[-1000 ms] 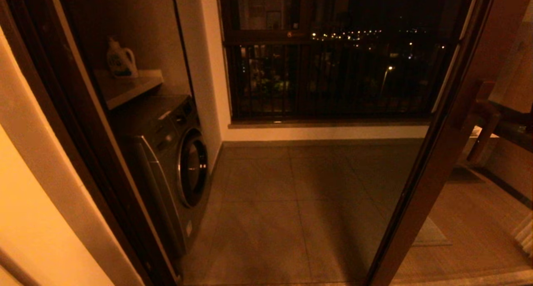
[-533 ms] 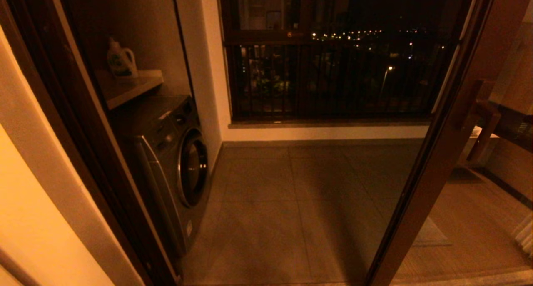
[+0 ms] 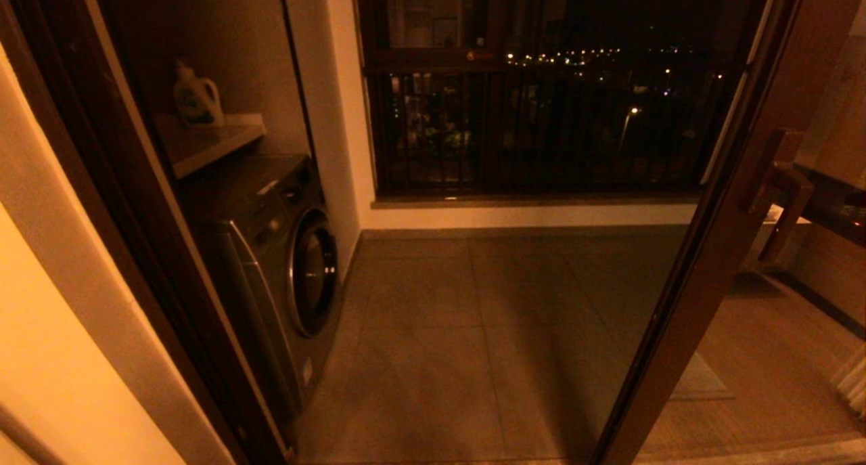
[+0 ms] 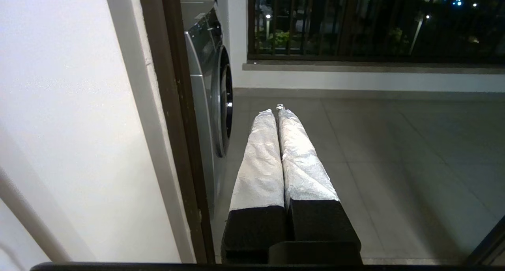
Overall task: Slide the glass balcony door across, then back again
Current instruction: Close the slid door
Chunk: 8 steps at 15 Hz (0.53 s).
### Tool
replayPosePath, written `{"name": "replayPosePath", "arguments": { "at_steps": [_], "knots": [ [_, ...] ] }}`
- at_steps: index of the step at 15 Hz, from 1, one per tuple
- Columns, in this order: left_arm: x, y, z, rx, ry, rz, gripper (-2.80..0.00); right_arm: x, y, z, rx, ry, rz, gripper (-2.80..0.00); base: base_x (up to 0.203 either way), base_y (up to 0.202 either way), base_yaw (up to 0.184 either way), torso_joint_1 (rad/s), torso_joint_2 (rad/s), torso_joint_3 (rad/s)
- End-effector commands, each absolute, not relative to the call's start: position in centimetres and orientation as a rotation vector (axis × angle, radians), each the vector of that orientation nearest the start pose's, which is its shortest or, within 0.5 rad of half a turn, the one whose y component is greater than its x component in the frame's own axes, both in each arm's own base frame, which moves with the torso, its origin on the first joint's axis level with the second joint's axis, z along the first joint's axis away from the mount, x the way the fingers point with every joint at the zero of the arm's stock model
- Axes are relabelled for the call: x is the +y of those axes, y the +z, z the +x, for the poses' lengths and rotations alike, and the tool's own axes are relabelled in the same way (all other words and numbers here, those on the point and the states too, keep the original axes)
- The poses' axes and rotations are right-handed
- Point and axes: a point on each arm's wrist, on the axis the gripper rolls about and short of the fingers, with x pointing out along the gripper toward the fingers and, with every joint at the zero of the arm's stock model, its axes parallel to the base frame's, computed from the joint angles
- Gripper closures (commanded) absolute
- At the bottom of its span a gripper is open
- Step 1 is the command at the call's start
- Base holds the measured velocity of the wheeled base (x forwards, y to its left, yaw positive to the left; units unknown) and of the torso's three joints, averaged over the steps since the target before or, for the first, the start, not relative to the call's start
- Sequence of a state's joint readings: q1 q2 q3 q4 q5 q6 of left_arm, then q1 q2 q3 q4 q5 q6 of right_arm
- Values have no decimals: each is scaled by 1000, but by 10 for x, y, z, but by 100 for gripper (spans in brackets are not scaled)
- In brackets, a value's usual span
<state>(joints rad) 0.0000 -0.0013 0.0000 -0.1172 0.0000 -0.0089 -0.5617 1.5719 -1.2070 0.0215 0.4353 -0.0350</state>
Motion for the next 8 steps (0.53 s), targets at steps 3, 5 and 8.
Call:
{"name": "replayPosePath", "arguments": {
  "at_steps": [3, 5, 8],
  "knots": [
    [0, 76, -20, -78, 0, -9, 0, -154, 259, 278, 369, -68, 183, 0, 0, 0, 0, 0, 0, 0],
    [0, 76, -20, -78, 0, -9, 0, -147, 262, 284, 364, -43, 192, 0, 0, 0, 0, 0, 0, 0],
    [0, 76, -20, -78, 0, -9, 0, -136, 264, 289, 361, -7, 184, 0, 0, 0, 0, 0, 0, 0]
  ]
}}
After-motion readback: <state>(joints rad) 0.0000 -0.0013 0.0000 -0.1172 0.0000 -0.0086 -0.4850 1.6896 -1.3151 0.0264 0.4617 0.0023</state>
